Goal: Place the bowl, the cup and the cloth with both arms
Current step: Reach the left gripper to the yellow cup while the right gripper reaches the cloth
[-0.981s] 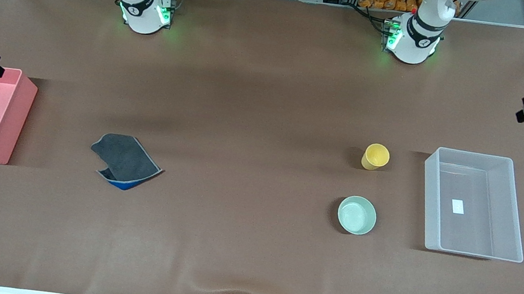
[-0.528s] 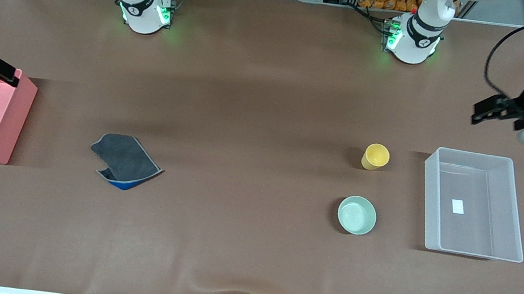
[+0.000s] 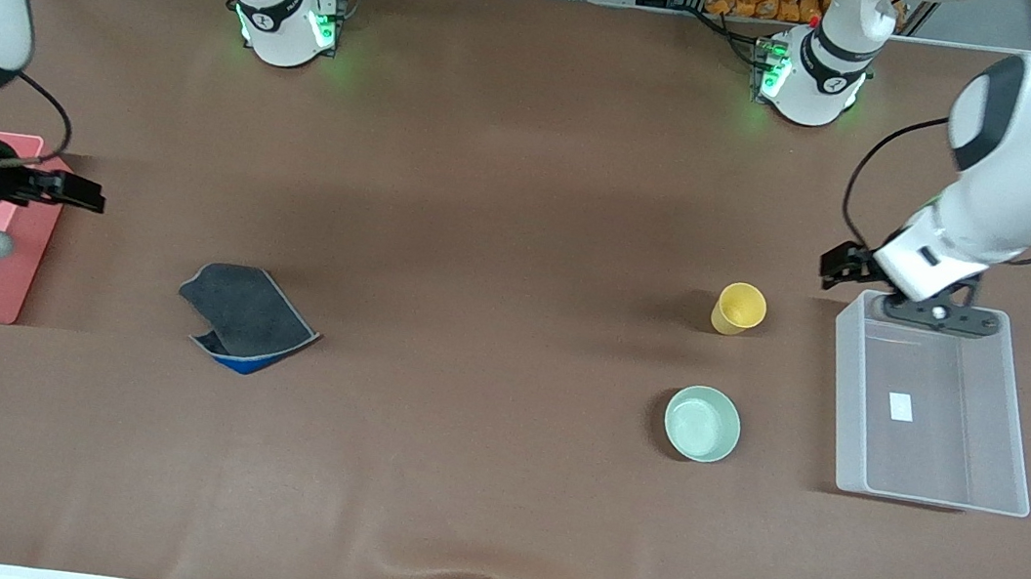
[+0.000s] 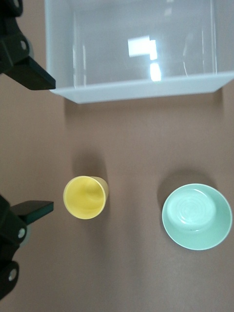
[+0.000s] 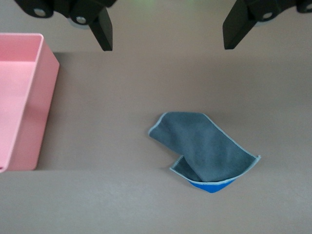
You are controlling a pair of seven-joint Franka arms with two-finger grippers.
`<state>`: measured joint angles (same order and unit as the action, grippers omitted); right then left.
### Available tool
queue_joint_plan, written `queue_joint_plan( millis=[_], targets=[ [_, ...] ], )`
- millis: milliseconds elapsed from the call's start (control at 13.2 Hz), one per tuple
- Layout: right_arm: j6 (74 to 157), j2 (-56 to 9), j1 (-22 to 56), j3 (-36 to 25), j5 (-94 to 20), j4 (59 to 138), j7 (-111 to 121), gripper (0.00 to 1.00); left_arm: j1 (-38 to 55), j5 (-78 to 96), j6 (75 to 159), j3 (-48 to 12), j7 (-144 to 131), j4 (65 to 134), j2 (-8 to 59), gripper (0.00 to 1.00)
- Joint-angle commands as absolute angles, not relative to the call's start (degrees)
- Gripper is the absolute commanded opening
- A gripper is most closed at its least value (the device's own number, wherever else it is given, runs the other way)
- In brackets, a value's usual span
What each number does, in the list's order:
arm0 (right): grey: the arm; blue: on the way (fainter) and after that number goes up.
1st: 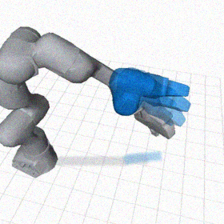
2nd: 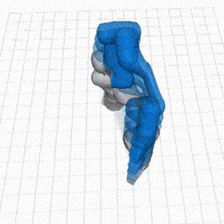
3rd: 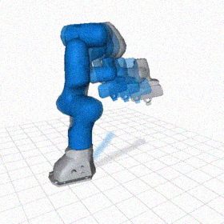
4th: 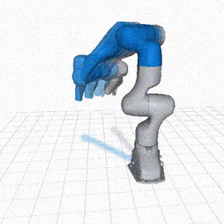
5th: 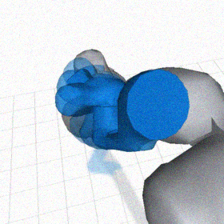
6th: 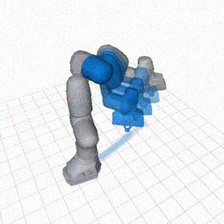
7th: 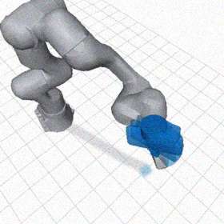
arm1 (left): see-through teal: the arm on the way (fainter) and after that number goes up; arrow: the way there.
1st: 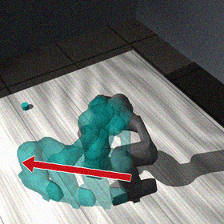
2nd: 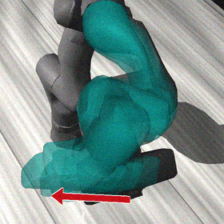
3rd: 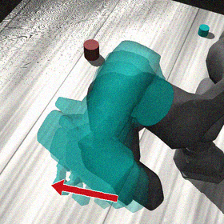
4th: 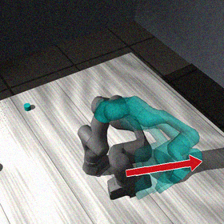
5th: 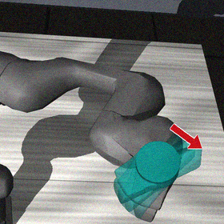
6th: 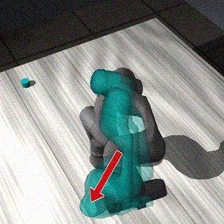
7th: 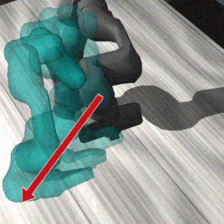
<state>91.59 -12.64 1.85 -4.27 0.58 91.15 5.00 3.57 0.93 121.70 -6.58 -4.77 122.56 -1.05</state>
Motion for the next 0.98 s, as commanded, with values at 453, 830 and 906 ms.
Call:
queue_joint_plan(
  millis=[453, 830, 906],
  targets=[
    [107.56, -29.34, 4.22, -4.75, -0.62, 90.35, 10.88, 1.0, 3.34, 0.7, 132.35, -11.07, -8.35, 128.93, 4.65, 1.0],
    [113.64, -35.32, 5.36, -4.75, -0.35, 90.44, 23.88, 1.0, 3.52, 0.7, 139.3, -11.07, -8.44, 129.11, 11.59, 1.0],
    [113.73, -36.2, 5.27, -4.75, -0.44, 90.53, 25.04, 1.0, 3.52, 0.7, 139.65, -11.07, -8.44, 129.02, 12.38, 0.96]
  ],
)
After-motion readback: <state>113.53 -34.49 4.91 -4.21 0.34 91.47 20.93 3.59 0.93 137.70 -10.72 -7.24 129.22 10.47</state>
